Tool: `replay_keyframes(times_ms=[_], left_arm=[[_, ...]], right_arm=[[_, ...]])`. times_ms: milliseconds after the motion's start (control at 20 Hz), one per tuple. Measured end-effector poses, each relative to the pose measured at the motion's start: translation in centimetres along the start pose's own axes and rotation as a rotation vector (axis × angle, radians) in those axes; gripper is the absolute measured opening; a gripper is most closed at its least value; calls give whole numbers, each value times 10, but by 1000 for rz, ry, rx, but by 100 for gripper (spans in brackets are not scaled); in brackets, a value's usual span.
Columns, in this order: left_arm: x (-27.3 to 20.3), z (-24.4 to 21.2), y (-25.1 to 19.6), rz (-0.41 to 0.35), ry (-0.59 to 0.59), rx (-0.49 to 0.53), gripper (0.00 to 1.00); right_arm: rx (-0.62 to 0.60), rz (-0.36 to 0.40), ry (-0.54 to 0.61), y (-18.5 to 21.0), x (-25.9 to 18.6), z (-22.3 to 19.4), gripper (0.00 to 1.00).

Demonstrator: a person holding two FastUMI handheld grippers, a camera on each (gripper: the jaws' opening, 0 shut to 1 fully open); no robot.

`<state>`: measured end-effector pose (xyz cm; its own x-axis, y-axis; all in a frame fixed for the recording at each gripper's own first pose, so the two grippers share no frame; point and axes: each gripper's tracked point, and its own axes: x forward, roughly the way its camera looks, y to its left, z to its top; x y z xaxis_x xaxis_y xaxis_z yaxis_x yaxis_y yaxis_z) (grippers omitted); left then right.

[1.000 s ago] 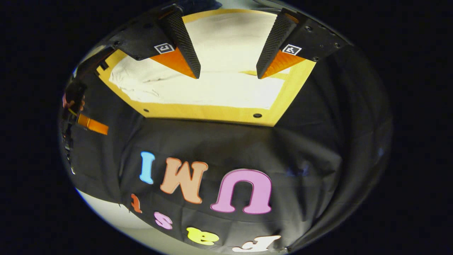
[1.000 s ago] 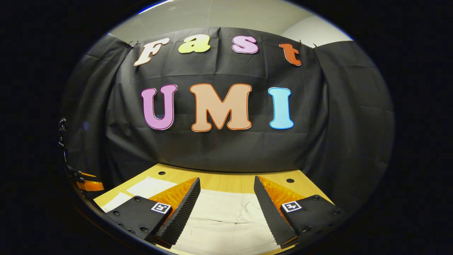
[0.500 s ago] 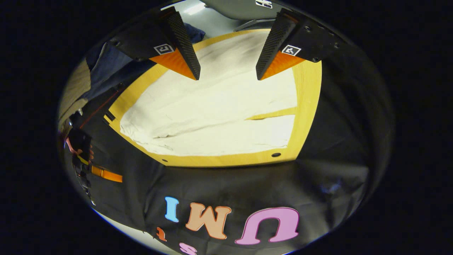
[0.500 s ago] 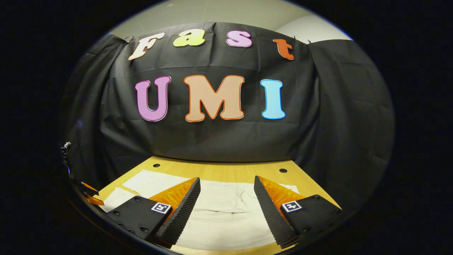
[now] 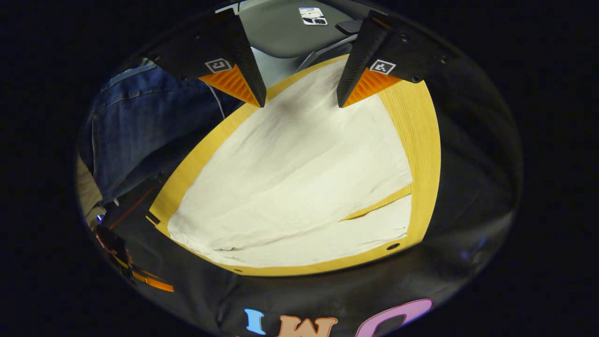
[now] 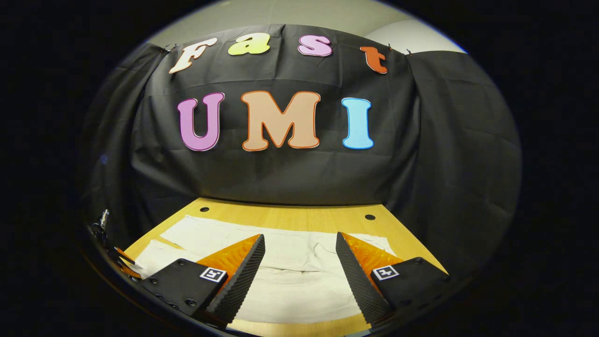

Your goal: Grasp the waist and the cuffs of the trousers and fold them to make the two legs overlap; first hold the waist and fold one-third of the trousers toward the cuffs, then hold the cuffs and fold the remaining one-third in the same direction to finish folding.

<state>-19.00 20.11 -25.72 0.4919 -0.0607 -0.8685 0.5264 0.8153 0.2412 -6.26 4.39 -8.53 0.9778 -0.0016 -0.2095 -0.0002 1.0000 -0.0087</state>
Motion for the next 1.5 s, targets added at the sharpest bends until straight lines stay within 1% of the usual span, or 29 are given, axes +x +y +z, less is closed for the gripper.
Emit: replay_keyframes(times_ms=[100,450,600,700,900,1150,1200,1250,1300,1450,1500], left_arm=[[1,-10,2,-13,43,36,87],[13,-25,7,-36,167,157,84],[18,-25,13,-30,208,198,79],[17,-28,11,-37,232,212,76],[17,-29,12,-48,288,238,73],[18,-29,11,-52,381,252,71],[17,-29,11,-54,403,258,67],[18,-30,11,-59,419,266,66],[20,-31,11,-61,438,273,59],[20,-29,17,-47,479,277,51],[21,-24,19,-25,479,258,30]], right_arm=[[3,-13,9,-7,-2,-5,98],[26,-46,21,-20,-2,-10,98],[25,-48,23,-24,0,-13,98],[17,-44,31,-27,2,-15,98],[17,-32,48,-32,11,-19,98],[5,-13,76,-44,24,-26,98],[-6,-11,84,-49,26,-30,98],[-16,-7,91,-54,28,-31,98],[-23,-2,99,-58,30,-34,98],[-40,14,126,-72,37,-40,98],[-47,19,132,-78,38,-42,98]])
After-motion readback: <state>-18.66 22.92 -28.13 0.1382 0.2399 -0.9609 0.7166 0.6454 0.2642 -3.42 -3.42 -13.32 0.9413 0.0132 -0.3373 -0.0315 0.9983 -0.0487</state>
